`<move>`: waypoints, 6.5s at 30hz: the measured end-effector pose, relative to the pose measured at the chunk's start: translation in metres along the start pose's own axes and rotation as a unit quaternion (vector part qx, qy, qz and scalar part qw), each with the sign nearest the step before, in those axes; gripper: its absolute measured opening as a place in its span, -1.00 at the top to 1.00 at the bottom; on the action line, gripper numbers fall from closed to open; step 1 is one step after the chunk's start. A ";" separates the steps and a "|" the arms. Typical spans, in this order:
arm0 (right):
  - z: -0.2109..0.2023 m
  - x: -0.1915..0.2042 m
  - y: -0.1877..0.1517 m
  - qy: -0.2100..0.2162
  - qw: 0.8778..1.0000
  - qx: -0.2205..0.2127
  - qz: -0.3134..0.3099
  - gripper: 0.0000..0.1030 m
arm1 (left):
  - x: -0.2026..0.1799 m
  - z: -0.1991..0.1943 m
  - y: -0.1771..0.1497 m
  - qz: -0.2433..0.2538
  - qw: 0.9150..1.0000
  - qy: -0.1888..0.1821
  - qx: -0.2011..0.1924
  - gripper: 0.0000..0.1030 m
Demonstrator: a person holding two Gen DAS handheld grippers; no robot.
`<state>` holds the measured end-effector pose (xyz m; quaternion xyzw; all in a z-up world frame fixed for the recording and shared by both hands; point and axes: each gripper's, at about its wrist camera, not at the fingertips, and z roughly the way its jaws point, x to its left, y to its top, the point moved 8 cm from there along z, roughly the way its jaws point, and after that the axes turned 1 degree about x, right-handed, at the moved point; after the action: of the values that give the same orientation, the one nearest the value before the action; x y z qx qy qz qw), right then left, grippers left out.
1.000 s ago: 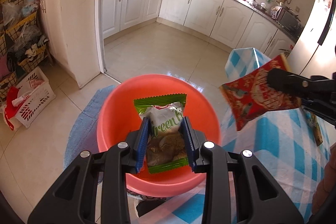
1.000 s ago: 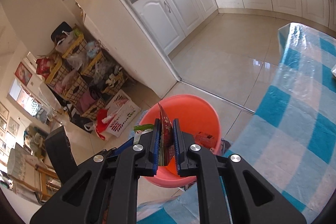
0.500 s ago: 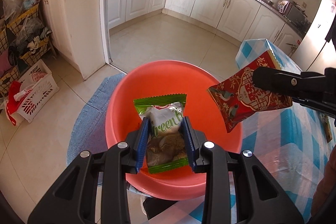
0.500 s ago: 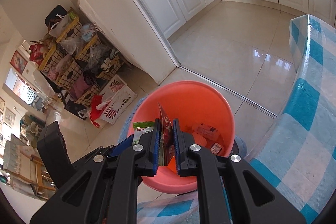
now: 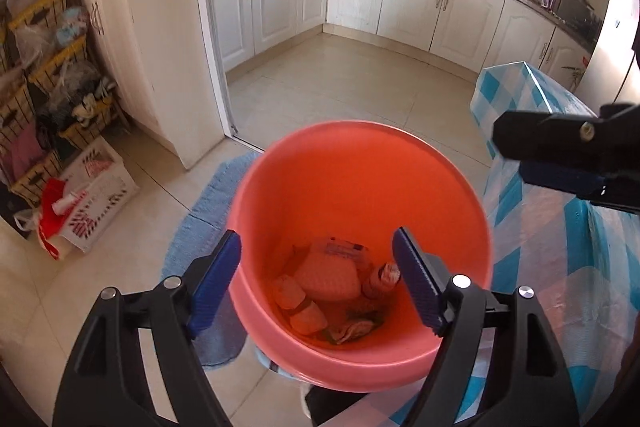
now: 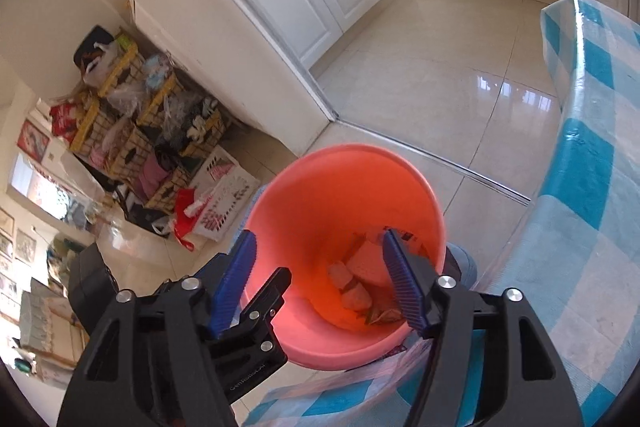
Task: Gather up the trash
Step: 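Move both open tools back over the table, then grasp the silver foil tray with the left tool while the right tool grasps the white mailer bag, then lift the foil tray with the left tool while the right tool lifts the mailer bag, then carry foil tray and mailer bag over the orange bucket and open both tools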
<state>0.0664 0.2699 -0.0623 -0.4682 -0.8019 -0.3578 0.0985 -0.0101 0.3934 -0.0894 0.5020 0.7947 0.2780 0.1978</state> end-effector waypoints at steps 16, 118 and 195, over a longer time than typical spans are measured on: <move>-0.090 -0.056 -0.010 -0.045 0.995 -0.080 0.036 -0.54 | -0.040 -0.051 0.020 0.057 0.997 0.013 -0.049 -0.77; -0.210 -0.296 -0.054 -0.131 0.988 -0.060 -0.064 -0.34 | -0.385 -0.024 0.015 0.265 0.918 -0.291 0.052 -0.23; -0.173 -0.007 -0.012 -0.030 0.983 -0.138 -0.117 0.72 | -0.040 -0.095 0.005 -0.029 0.979 -0.198 -0.050 -0.23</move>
<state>0.0295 0.1463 0.0545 -0.3905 -0.7967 -0.4600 -0.0335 -0.0465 0.3355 -0.0122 0.5133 0.7390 0.2070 0.3840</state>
